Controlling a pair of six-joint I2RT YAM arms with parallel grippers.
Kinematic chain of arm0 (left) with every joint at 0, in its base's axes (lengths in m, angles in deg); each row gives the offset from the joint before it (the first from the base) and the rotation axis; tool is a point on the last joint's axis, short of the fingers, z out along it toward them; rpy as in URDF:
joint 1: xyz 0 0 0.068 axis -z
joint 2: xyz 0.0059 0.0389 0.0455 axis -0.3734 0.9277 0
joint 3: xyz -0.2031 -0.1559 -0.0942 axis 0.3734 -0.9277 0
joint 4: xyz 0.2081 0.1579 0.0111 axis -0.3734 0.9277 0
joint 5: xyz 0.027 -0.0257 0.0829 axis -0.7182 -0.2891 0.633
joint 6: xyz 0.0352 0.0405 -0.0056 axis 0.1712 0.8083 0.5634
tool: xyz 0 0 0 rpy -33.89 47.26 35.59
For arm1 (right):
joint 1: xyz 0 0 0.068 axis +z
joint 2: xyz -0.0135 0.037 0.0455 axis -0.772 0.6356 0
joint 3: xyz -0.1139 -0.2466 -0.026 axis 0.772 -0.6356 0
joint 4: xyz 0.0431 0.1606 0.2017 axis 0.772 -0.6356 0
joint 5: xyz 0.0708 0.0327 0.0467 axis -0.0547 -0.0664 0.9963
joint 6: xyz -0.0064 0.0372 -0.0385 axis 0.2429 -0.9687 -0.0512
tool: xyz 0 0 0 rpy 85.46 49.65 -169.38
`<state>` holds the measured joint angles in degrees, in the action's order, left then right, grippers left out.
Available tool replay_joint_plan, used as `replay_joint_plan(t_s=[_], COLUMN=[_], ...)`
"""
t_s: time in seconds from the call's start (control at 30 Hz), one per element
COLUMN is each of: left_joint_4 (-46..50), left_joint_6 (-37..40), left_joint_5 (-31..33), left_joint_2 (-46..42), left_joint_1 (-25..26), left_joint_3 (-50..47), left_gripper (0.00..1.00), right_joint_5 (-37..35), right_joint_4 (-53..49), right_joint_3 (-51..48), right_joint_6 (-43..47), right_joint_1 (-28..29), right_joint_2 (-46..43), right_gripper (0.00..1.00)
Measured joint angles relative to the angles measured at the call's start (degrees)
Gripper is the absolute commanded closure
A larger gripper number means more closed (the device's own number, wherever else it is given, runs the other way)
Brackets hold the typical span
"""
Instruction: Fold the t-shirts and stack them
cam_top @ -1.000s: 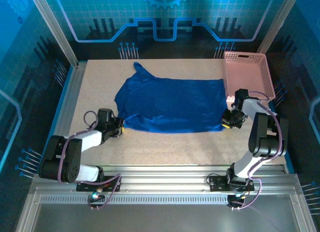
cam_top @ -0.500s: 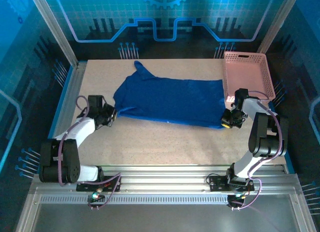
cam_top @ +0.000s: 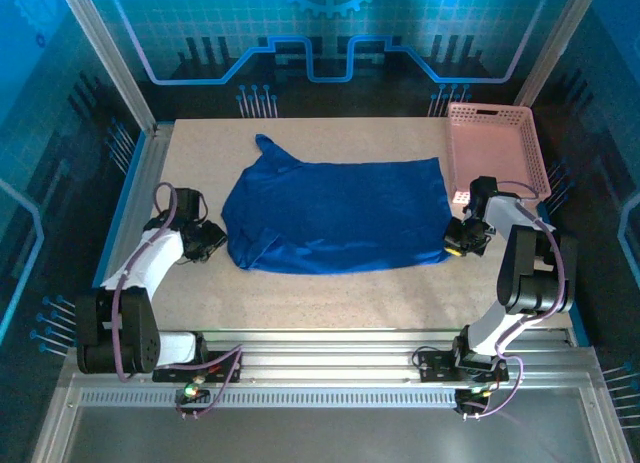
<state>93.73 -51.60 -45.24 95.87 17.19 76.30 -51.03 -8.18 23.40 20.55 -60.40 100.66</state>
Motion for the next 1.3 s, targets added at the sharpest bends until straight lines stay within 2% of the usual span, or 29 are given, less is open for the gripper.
replay_joint_plan(t_s=[0.07,0.2,0.37,0.47,0.73,0.93,1.1,1.3], left_joint_4=[0.70,1.46,0.57,-1.25,-10.47,-17.73,-15.15,-2.93], left_joint_6=[-0.24,-1.70,-5.22,-7.52,-10.84,-13.38,-12.20,-2.36], left_joint_5=[0.24,0.17,-2.03,-4.31,-8.52,-10.80,-10.14,-4.11], left_joint_2=[-0.72,-3.41,-5.86,-5.57,0.11,7.72,7.96,7.82], left_joint_1=[0.00,0.00,0.00,0.15,2.29,4.52,4.44,3.02], left_joint_3=[-0.39,-2.25,-6.43,-8.98,-9.88,-9.81,-8.11,-0.13], left_gripper=[0.48,0.49,0.68,0.70,0.69,0.79,0.93,0.96], right_joint_5=[-0.11,-0.11,-0.11,-0.11,-0.11,-0.11,-0.13,-0.42], right_joint_4=[0.00,0.02,0.02,0.02,0.17,0.17,0.13,-0.04], right_joint_3=[0.00,0.00,0.00,0.00,0.00,0.00,0.00,0.00], right_joint_6=[0.00,0.00,0.02,0.04,0.22,0.20,0.22,0.42], right_joint_1=[0.00,0.00,0.00,0.04,0.09,0.11,0.11,0.11], right_joint_2=[0.00,0.00,0.00,0.00,0.00,0.00,0.00,0.00], right_gripper=[1.00,1.00,1.00,1.00,1.00,1.00,1.00,1.00])
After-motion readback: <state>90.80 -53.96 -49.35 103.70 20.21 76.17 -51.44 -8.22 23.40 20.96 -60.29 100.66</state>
